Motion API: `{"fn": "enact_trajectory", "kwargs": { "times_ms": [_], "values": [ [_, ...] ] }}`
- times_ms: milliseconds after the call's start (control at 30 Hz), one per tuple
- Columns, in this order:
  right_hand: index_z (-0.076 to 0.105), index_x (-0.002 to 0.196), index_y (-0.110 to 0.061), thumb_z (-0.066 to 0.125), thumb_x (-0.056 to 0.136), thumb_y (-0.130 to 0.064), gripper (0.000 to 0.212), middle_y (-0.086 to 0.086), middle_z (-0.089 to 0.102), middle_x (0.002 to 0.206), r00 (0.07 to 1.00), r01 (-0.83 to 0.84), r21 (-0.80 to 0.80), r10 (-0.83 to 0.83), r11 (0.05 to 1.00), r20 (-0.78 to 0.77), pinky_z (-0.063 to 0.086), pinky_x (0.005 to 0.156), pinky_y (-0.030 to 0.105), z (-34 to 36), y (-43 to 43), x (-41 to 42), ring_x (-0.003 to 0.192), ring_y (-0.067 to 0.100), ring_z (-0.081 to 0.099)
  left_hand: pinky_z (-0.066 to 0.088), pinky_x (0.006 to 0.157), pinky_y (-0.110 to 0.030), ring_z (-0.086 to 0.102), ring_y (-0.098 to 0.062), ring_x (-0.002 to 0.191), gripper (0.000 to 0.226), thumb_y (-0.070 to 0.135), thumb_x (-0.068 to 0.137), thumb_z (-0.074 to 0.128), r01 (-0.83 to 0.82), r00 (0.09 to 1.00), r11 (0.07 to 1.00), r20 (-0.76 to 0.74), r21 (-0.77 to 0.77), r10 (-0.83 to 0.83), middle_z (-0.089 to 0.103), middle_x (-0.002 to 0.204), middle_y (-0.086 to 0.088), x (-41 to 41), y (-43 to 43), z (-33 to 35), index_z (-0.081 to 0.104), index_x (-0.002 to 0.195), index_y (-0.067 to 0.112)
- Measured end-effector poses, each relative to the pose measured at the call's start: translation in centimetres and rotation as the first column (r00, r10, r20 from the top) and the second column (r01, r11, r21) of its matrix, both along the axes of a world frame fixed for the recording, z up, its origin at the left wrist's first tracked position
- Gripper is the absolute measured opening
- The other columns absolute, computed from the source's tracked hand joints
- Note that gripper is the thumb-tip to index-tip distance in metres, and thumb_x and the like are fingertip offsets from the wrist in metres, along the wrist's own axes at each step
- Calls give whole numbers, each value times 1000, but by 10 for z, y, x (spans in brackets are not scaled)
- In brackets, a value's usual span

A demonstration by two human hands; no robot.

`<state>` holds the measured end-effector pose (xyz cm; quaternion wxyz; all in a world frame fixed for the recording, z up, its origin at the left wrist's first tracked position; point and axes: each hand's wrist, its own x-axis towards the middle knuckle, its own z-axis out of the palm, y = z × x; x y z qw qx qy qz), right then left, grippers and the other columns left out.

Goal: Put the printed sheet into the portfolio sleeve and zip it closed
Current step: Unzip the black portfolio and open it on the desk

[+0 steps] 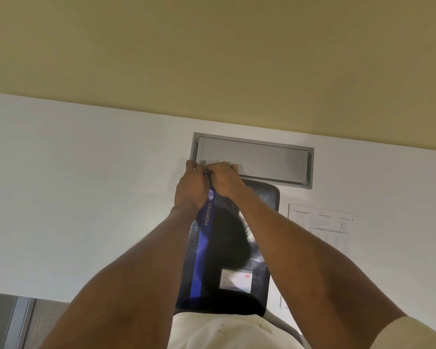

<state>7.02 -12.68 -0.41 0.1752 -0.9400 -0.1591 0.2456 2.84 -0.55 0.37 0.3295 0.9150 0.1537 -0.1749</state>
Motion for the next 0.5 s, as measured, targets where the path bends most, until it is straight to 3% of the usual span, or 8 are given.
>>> {"fn": "enact_trajectory", "kwargs": {
  "times_ms": [133,233,400,500],
  "values": [
    [75,105,-21,60,97,-8,22,5,73,95,996,-27,-50,31,998,79,39,104,38,7,-2,5,98,25,63,53,79,-40,61,-28,84,21,23,107,44,81,996,995,32,51,-82,49,128,-1,-2,2,3,57,120,12],
    [76,95,-27,65,94,-11,19,0,69,86,977,-101,-125,122,987,175,42,91,33,14,-7,9,91,24,63,57,86,-47,66,-34,90,21,23,107,46,119,991,989,46,90,-124,45,134,-6,-3,3,2,60,115,10],
    [77,104,-27,69,92,-14,20,2,69,104,896,-264,-229,326,937,302,45,88,36,16,-15,12,103,25,60,58,91,-48,67,-32,95,24,26,107,48,119,991,990,55,77,-123,47,134,-5,-4,5,-1,64,116,10],
    [77,107,-25,69,92,-14,20,1,70,104,862,-297,-271,380,916,337,47,89,38,15,-25,11,102,25,61,58,92,-46,67,-31,96,24,27,107,48,110,992,991,59,73,-115,48,134,-4,-3,6,-2,64,115,10]
  ]
}}
